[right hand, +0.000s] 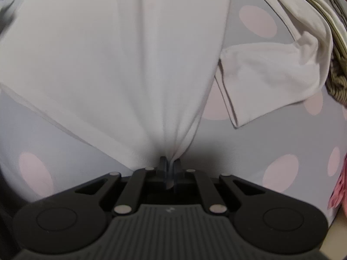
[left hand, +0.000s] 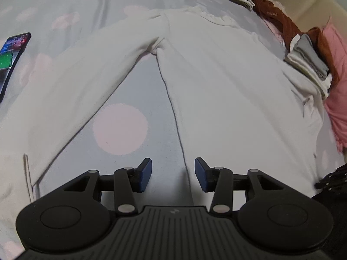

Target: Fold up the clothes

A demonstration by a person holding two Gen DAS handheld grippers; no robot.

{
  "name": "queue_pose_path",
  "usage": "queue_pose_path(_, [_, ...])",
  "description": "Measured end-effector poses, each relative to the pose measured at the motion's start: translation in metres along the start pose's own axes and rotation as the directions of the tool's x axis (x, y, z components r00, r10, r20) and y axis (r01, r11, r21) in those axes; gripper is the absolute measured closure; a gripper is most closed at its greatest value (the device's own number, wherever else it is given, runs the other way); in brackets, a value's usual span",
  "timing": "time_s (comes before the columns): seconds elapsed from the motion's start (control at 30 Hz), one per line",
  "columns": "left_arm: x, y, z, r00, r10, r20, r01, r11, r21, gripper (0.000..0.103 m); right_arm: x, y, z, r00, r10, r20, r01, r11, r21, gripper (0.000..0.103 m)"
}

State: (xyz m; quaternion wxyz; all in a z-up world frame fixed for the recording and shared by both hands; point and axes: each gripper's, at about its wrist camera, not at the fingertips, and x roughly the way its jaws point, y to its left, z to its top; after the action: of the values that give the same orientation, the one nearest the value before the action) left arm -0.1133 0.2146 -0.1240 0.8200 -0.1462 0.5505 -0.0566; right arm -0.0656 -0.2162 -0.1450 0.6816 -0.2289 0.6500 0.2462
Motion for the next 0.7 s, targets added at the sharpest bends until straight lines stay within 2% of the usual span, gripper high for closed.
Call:
queue_pose_path(0.13, [-0.019, 0.013, 0.000, 0.999, 0.022, 0.027, -0.022, 1.000, 0.008, 0.061, -0.003, 0.001, 0.004, 1.000, -0.006, 0.026, 0.006, 1.000, 0.006, 0.089])
queue_pose_path(0.23, [-0.034, 0.030, -0.002, 0.998, 0.035, 0.048, -0.034, 0.999, -0.026, 0.061, -0.025, 0.005, 0.014, 0.994, -0.018, 0.109, 0.015, 1.000, 0.028, 0.073])
queue_pose_path(0.43, [-0.063, 0.083, -0.024, 0.990, 0.108, 0.089, -0.093, 0.984, -0.152, 0.058, -0.044, 0.025, 0.040, 0.971, -0.026, 0.238, 0.027, 1.000, 0.001, 0.070])
queue_pose_path(0.6, [-0.082, 0.123, -0.042, 0.981, 0.169, 0.098, -0.141, 0.959, -0.246, 0.058, -0.038, 0.024, 0.045, 0.965, -0.070, 0.252, 0.070, 0.998, 0.007, 0.070])
queue_pose_path(0.7, [-0.089, 0.135, -0.042, 0.979, 0.170, 0.111, -0.133, 0.951, -0.277, 0.058, -0.035, 0.003, 0.045, 0.956, -0.120, 0.267, 0.114, 0.993, 0.039, 0.063])
